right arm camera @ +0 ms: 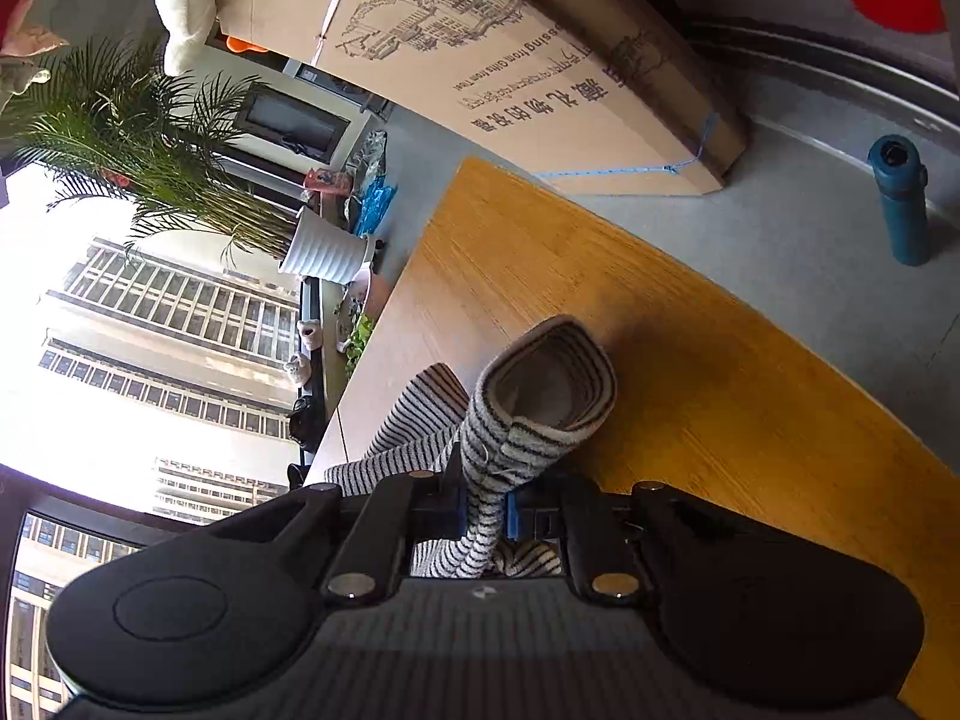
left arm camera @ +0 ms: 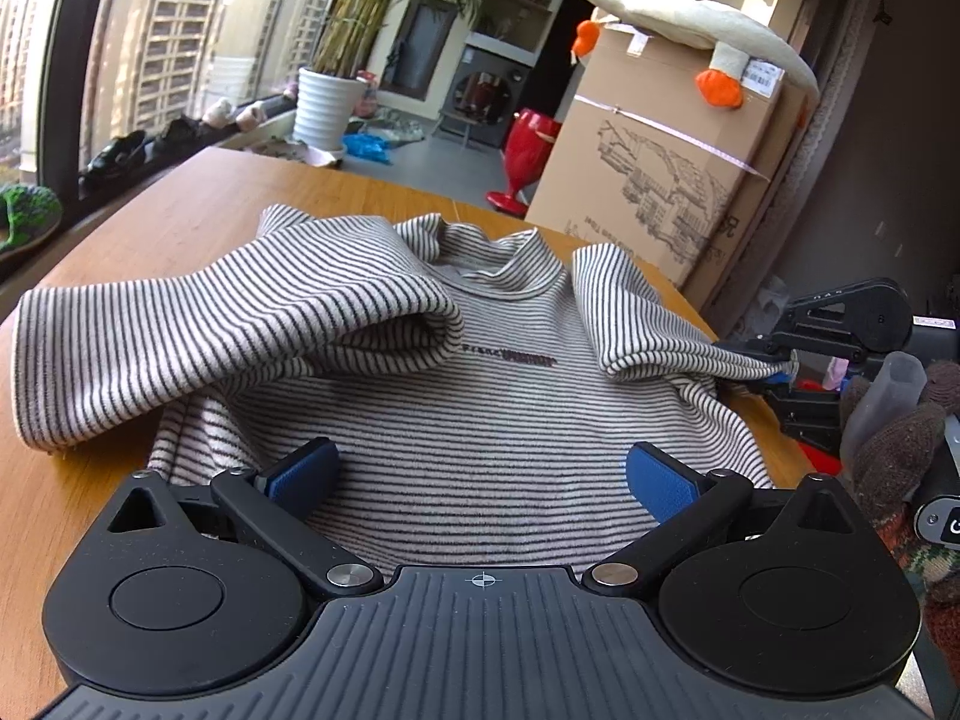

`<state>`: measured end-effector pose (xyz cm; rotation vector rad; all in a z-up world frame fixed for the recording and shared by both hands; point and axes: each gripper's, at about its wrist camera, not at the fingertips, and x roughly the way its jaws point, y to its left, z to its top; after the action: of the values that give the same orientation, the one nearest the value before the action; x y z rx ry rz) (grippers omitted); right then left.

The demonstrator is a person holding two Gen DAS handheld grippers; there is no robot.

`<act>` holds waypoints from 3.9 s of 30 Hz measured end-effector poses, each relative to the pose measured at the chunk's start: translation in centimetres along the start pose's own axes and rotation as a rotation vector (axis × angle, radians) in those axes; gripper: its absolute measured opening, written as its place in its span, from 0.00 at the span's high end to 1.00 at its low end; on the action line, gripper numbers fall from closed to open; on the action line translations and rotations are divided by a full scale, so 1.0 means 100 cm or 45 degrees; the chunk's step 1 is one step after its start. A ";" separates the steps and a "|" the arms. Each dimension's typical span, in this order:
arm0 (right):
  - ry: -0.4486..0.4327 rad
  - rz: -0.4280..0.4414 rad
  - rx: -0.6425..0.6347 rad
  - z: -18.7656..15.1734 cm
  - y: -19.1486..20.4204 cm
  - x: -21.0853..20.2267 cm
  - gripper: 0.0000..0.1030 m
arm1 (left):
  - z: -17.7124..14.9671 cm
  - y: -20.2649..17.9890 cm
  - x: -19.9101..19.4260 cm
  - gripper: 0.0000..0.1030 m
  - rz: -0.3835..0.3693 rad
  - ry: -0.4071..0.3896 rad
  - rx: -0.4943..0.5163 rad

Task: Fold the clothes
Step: 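Lift the gripped sleeve up off the shirt with the right tool, then lay the sleeve across the shirt body and open the right tool, then grasp the other sleeve cuff with the left tool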

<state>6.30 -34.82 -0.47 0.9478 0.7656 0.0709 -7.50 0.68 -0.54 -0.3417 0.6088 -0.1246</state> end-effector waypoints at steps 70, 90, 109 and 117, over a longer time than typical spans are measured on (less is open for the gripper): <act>-0.104 0.238 -1.115 -0.078 0.230 -0.071 0.42 | 0.001 -0.005 -0.002 0.00 0.012 0.003 0.009; 0.170 0.619 -0.747 -0.083 0.040 -0.062 0.01 | 0.000 -0.033 0.014 0.00 0.157 0.137 0.267; 0.317 0.991 -0.499 -0.080 -0.003 -0.064 0.00 | 0.060 0.065 -0.065 0.35 0.373 0.169 -0.498; 0.311 1.015 -0.484 -0.079 -0.004 -0.068 0.00 | 0.049 0.106 -0.047 0.35 0.376 0.205 -0.839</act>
<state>-3.70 -32.03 0.30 0.8336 0.5262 1.0089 -8.34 12.99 2.04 -0.8779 0.8467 0.3455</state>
